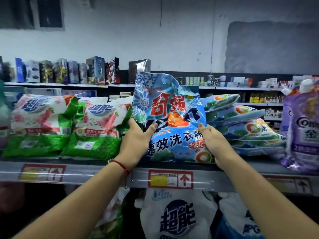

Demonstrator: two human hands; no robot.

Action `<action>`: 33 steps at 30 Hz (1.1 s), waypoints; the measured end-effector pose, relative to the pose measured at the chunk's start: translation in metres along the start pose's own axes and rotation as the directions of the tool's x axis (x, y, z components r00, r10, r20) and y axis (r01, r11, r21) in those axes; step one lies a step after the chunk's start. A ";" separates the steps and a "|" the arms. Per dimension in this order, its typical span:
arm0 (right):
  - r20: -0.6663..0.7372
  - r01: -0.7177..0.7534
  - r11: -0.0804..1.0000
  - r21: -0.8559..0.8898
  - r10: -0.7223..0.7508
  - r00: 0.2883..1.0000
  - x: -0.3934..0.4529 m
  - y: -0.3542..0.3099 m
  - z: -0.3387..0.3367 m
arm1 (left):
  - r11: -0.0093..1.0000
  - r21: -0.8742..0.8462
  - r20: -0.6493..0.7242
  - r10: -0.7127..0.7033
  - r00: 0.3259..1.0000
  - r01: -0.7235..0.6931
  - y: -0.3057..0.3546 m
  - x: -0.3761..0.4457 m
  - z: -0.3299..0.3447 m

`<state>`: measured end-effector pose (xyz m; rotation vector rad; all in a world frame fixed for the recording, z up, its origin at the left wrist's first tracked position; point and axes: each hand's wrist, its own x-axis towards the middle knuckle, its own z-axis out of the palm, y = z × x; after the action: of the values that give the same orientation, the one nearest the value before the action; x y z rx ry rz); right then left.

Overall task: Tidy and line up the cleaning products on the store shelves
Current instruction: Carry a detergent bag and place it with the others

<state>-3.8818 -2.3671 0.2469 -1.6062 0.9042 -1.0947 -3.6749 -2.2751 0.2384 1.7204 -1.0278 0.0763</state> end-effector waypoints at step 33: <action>0.646 0.634 0.340 -0.694 -0.093 0.757 -0.251 -0.042 0.333 | 0.604 0.713 0.344 0.142 0.928 -0.356 -0.221 -0.127 -0.356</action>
<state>-3.6458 -2.0266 0.1815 -2.9973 0.7633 -0.2986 -3.4597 -1.9025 0.1569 2.3825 -1.5830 0.5717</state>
